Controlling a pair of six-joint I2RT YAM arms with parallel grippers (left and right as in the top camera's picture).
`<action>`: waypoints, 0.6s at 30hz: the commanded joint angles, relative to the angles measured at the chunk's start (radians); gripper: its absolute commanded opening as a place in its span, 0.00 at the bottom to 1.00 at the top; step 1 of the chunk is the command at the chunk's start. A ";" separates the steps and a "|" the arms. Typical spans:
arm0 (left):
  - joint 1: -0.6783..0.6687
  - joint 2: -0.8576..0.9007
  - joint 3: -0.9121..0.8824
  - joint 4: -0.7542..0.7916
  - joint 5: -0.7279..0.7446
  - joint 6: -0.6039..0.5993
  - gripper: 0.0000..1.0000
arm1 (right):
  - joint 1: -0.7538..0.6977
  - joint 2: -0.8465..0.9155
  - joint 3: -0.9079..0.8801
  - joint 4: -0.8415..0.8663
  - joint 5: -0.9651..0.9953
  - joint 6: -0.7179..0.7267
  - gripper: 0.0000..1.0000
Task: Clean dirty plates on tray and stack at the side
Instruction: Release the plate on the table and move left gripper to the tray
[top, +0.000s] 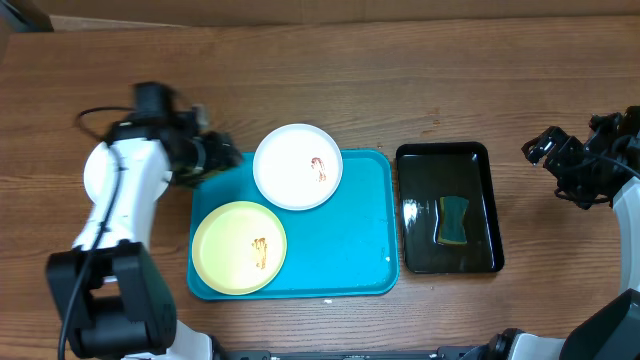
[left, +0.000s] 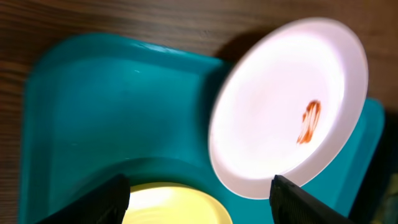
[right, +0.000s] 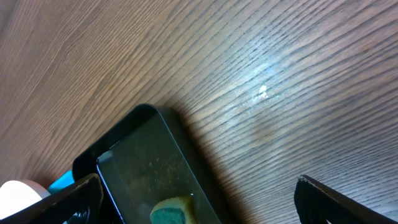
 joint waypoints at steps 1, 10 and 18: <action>-0.115 -0.017 -0.022 0.010 -0.189 -0.048 0.77 | -0.001 -0.009 0.017 0.005 0.003 0.000 1.00; -0.295 -0.010 -0.022 0.066 -0.323 -0.129 0.68 | -0.001 -0.009 0.017 0.005 0.003 0.000 1.00; -0.305 0.035 -0.042 0.074 -0.372 -0.157 0.64 | -0.001 -0.009 0.017 0.005 0.003 0.000 1.00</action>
